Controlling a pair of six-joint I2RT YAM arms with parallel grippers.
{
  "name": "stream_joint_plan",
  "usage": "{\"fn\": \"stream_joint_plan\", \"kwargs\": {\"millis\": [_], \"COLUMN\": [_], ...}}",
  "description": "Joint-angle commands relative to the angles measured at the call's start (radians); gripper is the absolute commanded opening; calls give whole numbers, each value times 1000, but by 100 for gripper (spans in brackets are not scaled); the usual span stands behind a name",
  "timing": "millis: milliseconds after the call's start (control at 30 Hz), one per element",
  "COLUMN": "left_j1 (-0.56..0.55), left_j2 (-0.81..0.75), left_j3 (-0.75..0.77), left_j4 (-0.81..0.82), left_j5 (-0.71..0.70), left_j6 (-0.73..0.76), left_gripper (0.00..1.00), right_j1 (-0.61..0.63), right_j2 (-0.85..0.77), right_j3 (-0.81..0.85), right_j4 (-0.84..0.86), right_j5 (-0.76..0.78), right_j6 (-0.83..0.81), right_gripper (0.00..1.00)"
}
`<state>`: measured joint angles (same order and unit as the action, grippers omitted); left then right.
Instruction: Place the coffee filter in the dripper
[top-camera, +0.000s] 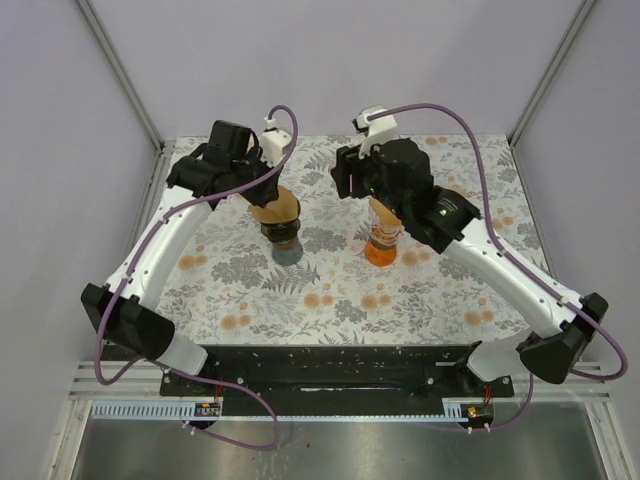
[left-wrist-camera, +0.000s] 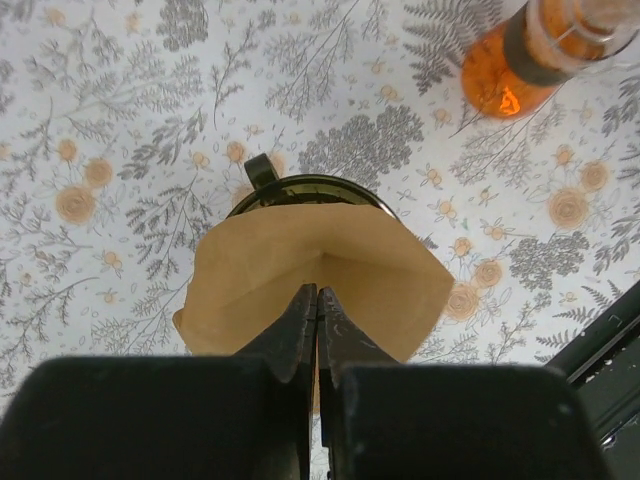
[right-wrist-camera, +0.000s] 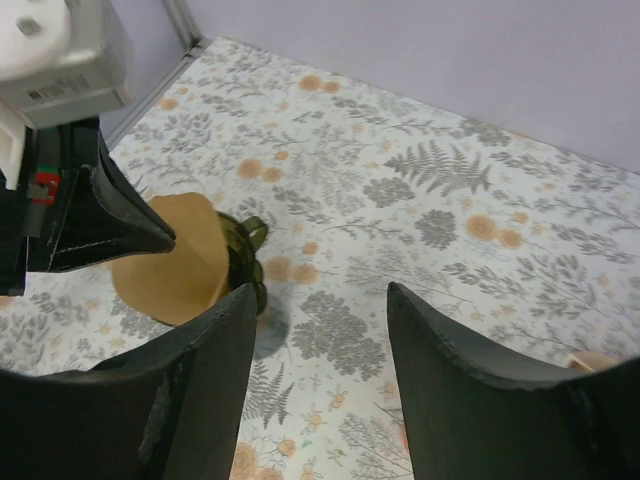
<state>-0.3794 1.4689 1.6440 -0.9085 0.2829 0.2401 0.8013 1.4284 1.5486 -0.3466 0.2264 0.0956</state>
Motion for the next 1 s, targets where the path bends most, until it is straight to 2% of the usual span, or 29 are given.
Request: {"fn": "stream_joint_plan", "kwargs": {"millis": [0,100,233,267,800,967], "left_j1": [2,-9,-22,-26,-33,-32], "left_j2": [59,90,140,152,189,189], "left_j3": [-1,-4,-18,-27,-237,-253], "left_j4": [-10,16,42,46,171,184], "left_j5": [-51,-71,-65,-57,-25,-10], "left_j6": [21,24,19,18,1,1], "left_gripper": [0,0,0,0,0,0], "right_j1": [-57,-88,-114,-119,-155,-159], "right_j2": [-109,-158,-207,-216,-260,-266], "right_j3": [-41,-76,-119,-127,-185,-188], "right_j4": [-45,-60,-65,-65,-81,-84], "right_j5": [80,90,114,119,103,99], "right_j6": [29,27,30,29,23,24], "right_gripper": [65,74,92,99,99,99]}}
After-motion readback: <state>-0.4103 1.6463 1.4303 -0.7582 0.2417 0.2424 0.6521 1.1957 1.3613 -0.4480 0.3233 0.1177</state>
